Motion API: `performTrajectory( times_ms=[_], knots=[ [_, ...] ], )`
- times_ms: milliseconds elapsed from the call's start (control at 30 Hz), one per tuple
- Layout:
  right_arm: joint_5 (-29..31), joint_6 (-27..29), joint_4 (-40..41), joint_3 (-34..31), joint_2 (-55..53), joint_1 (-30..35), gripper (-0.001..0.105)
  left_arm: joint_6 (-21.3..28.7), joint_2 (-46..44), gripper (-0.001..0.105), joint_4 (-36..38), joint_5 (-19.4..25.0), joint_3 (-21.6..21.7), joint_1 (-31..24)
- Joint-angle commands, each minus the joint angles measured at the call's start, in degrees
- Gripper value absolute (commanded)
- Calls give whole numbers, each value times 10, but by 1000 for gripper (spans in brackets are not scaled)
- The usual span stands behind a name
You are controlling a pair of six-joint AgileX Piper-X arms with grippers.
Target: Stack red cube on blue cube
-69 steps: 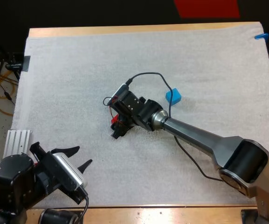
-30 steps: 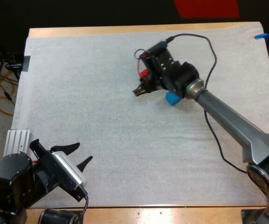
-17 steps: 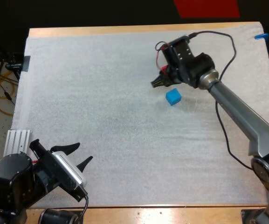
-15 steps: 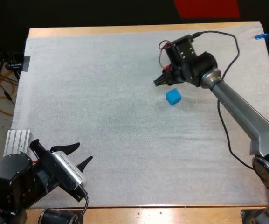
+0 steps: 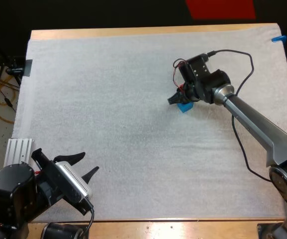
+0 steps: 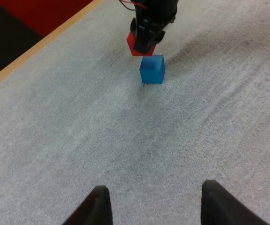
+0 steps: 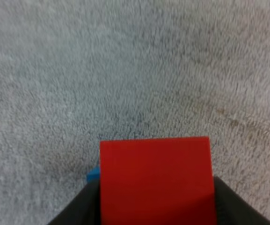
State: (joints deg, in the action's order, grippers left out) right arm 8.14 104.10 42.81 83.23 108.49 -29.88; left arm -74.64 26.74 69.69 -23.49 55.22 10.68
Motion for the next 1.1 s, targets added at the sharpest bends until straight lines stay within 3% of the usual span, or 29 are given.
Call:
performTrajectory(
  times_ms=[0, 233, 733, 800, 933, 1067],
  knots=[
    [-5, -4, -10, -5, -6, 0, 32, 1, -1, 44, -9, -4, 1, 1],
    [-15, -4, -46, -39, -6, -1, 32, 1, -1, 44, -9, -4, 1, 1],
    [-30, -5, -44, -49, -6, -1, 33, 1, -1, 44, -9, -4, 1, 1],
    [-28, -13, -43, -49, -6, -1, 40, 1, -1, 44, -9, -4, 1, 1],
    [-29, -15, -49, -49, -6, -1, 68, 1, -1, 44, -9, -4, 1, 1],
    [-11, -14, -49, -49, -6, -1, 73, 1, -1, 44, -9, -4, 1, 1]
  ],
)
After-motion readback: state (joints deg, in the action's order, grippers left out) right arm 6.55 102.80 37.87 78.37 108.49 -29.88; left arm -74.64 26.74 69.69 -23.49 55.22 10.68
